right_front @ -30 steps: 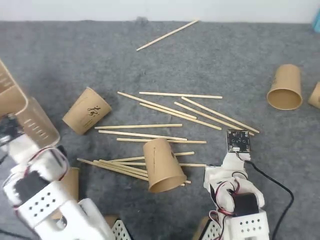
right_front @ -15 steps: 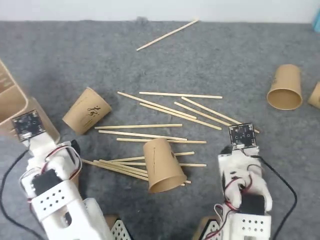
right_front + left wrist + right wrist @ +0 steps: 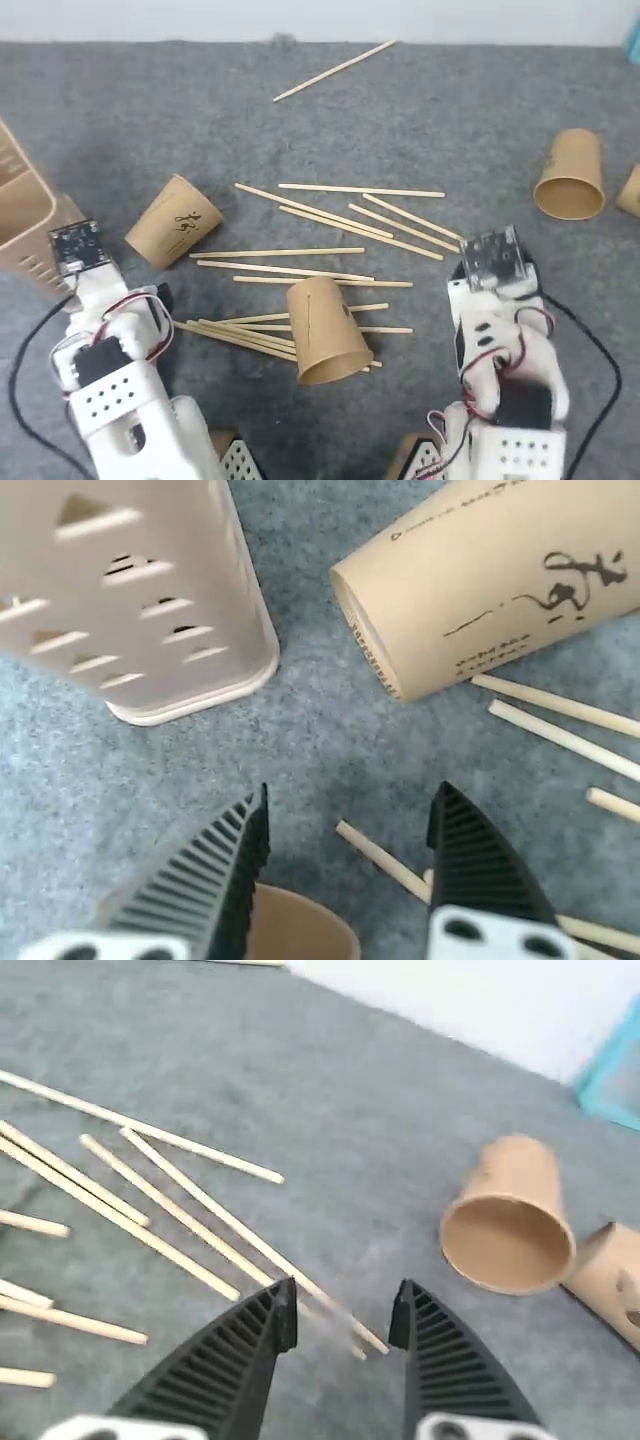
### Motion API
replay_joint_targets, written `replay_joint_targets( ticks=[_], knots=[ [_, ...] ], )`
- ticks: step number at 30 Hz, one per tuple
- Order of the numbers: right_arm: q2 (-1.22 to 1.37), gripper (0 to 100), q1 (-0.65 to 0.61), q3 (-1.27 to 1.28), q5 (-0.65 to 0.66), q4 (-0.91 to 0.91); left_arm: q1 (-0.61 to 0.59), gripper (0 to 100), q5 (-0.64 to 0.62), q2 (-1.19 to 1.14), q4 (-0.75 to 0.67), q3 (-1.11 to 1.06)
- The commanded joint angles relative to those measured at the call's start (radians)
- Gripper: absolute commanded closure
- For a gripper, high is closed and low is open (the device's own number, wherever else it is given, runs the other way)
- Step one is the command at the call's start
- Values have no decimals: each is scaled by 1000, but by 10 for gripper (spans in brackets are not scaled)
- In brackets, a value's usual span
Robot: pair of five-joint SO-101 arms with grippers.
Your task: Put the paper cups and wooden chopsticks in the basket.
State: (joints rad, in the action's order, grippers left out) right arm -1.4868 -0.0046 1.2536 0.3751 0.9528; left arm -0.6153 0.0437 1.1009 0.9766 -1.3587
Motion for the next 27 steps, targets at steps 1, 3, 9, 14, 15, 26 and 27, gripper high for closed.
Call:
replay_joint_targets(
  ticks=[1,3,9,14,15,26,27],
  knots=[
    [367,843,-42,-241,-71,-28,6,750,6,20,-12,-1],
    [556,843,-48,-365,-161,-25,3,752,6,20,-14,-1],
    [1012,840,-42,-649,-687,-22,8,753,6,20,-49,-13],
    [1260,840,-42,-824,-1043,-30,8,753,6,20,-55,-13],
    [1302,839,-41,-855,-1076,-30,8,753,6,20,-55,-13],
    [1751,839,-27,-1229,-1183,-21,9,753,-41,20,-84,-15],
    [1784,839,-27,-1257,-1191,-21,9,753,-41,20,-87,-15]
  ],
)
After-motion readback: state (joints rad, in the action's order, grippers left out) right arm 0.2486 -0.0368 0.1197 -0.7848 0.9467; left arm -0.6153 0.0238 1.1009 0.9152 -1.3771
